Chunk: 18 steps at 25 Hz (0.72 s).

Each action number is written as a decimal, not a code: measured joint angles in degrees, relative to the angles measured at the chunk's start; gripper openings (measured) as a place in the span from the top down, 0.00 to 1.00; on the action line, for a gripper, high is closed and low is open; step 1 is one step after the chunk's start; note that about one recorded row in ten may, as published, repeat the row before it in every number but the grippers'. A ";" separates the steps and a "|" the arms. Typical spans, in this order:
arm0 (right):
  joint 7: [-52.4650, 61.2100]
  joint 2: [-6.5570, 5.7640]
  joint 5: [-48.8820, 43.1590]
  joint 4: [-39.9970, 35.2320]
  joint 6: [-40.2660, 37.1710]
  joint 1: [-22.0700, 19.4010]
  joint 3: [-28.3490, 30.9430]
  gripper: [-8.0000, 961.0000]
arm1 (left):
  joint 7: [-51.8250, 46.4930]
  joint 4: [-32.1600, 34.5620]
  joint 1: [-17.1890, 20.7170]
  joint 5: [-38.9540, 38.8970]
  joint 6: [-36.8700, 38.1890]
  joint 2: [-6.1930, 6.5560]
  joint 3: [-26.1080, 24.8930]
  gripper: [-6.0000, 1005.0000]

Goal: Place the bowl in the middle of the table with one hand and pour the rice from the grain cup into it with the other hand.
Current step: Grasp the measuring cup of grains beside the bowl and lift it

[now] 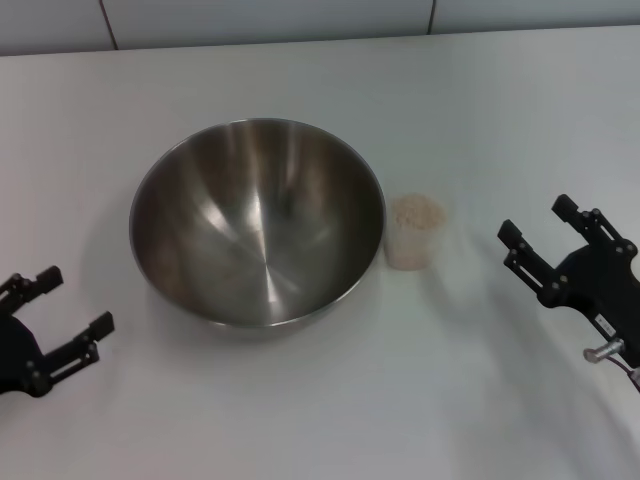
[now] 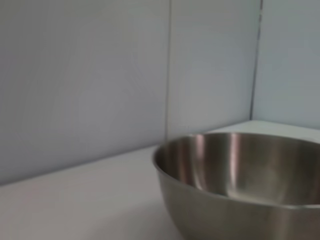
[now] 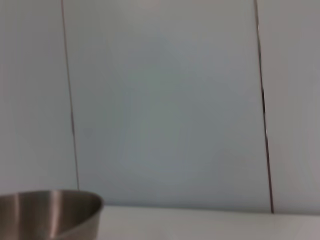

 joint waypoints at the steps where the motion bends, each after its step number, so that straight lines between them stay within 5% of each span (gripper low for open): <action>1: -0.02 0.01 0.02 0.35 1.36 0.53 0.32 0.22 | 0.00 0.00 0.00 0.00 0.00 0.00 0.00 0.17; 5: -0.10 0.03 0.06 1.07 5.22 2.42 1.21 0.22 | 0.21 -0.13 0.20 2.48 -0.81 -1.26 0.04 0.17; 18: -0.16 0.04 0.07 2.51 13.17 6.93 1.35 0.22 | 0.33 -0.94 -0.40 2.64 -2.09 -1.45 0.19 0.17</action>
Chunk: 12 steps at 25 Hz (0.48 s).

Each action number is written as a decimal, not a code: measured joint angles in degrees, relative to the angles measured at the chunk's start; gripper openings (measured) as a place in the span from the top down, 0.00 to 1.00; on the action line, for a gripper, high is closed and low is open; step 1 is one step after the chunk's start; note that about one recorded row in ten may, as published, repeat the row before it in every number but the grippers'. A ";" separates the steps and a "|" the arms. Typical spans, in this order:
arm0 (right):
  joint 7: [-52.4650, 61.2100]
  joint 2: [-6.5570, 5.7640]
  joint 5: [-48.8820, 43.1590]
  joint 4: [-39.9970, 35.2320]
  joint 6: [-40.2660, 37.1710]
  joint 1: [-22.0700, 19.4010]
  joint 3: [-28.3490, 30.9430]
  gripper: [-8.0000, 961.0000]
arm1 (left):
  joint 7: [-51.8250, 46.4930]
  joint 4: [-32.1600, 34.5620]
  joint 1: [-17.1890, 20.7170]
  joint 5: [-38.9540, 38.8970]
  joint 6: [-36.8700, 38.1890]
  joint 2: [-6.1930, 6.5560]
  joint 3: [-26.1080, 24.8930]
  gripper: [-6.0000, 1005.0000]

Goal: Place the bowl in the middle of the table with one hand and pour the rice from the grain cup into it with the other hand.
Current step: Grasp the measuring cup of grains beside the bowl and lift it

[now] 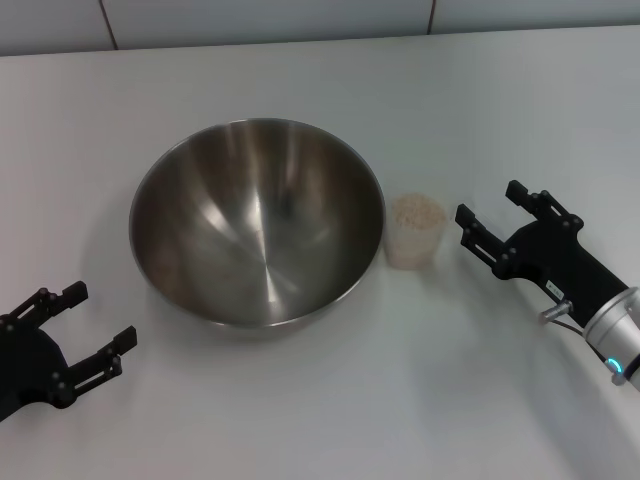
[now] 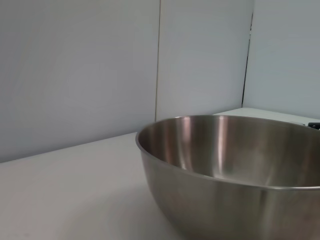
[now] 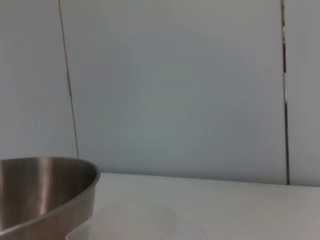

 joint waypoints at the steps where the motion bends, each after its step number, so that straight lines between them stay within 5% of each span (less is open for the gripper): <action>1: 0.00 0.00 0.00 0.10 0.39 0.29 0.00 0.22 | -0.03 0.00 0.00 0.00 0.00 0.00 0.04 0.17; 12: -0.04 0.05 0.00 0.23 1.59 1.76 1.67 0.22 | -0.20 -0.32 0.04 -0.05 0.00 0.00 1.39 0.17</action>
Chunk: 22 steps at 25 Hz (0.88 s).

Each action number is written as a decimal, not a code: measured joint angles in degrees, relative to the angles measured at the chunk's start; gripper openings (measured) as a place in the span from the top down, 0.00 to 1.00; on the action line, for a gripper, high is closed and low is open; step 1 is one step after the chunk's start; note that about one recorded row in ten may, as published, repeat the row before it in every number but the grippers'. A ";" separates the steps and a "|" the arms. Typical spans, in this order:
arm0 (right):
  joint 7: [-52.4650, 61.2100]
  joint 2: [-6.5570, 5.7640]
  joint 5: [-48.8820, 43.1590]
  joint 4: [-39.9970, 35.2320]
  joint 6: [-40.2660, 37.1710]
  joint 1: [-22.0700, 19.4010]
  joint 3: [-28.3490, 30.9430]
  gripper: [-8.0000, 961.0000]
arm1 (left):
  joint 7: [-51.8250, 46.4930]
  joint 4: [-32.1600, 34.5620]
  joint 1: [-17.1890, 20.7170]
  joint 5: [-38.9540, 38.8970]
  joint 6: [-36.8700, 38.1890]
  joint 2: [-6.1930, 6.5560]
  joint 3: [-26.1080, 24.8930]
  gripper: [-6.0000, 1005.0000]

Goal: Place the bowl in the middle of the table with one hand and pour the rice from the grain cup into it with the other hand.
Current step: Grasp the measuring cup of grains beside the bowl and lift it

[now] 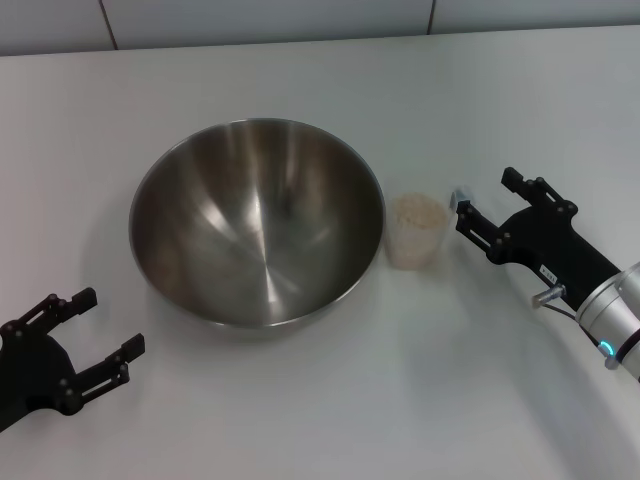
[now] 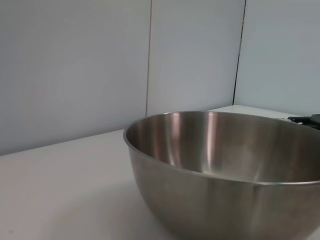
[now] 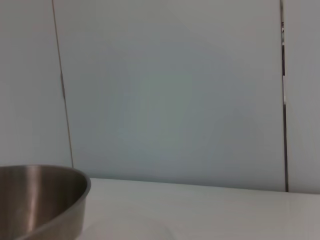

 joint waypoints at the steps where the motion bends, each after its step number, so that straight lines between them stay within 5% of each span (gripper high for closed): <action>1: 0.00 0.01 0.00 0.00 0.01 0.09 0.05 0.22 | 0.00 0.00 -0.01 -0.01 0.00 0.00 0.19 0.17; 14: -0.02 0.03 0.00 0.05 1.11 1.55 0.11 0.22 | -0.13 -0.12 -0.09 -0.02 -0.16 0.00 0.83 0.17; 22: -5.44 0.03 0.00 2.56 0.93 0.94 0.45 0.41 | -0.22 -0.09 -0.23 -0.01 -0.17 0.00 0.87 0.17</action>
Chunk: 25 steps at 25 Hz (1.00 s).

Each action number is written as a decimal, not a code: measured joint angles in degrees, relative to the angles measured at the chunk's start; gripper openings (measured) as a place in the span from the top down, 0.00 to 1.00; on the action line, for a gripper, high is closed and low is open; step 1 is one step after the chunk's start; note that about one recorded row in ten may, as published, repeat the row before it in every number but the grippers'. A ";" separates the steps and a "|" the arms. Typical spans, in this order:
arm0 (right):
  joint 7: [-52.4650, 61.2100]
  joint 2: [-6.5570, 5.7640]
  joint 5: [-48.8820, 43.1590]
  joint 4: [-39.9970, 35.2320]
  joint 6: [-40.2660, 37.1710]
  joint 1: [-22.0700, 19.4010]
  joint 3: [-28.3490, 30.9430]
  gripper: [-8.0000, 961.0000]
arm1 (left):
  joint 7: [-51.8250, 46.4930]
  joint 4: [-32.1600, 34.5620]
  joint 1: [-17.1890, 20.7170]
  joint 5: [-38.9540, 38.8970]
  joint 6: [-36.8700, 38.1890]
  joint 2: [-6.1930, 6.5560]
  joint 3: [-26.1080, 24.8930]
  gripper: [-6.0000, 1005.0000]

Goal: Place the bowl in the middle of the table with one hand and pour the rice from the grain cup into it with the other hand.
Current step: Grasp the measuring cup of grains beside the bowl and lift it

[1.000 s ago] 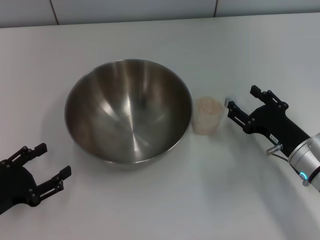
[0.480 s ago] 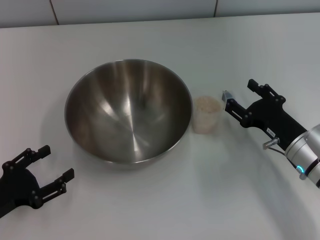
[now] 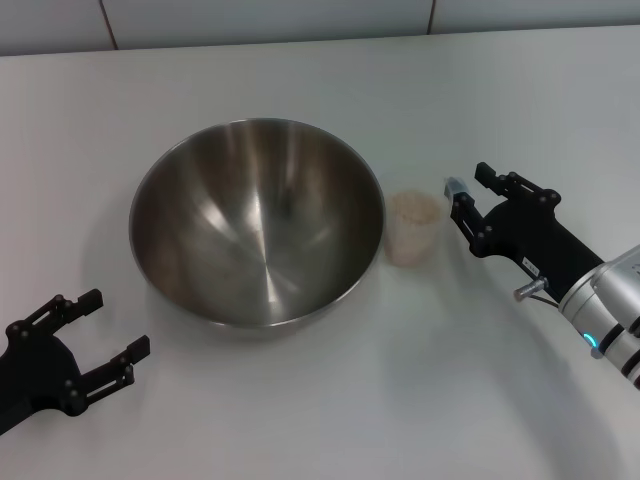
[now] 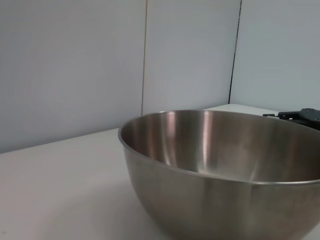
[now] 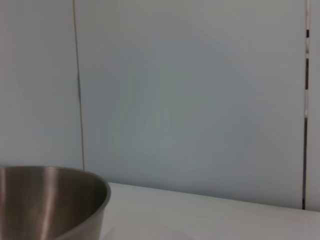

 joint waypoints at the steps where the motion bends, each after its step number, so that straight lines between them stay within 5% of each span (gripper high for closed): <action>1: 0.00 0.00 0.00 0.00 0.00 0.00 0.00 0.45 | 0.00 0.00 -0.06 0.00 0.00 0.00 0.00 0.17; 15: -0.72 0.00 0.00 0.41 -1.54 -0.27 0.92 0.82 | -0.01 0.00 -0.16 0.00 0.30 0.00 0.00 0.17; 16: -0.73 0.00 0.00 0.42 -2.19 -0.43 1.12 0.96 | 0.02 0.00 -0.16 0.00 0.34 0.00 0.00 0.17; 25: -5.22 -0.01 0.00 1.97 -12.52 -2.38 6.41 0.97 | 0.01 0.00 -0.16 0.43 0.45 0.00 0.00 0.17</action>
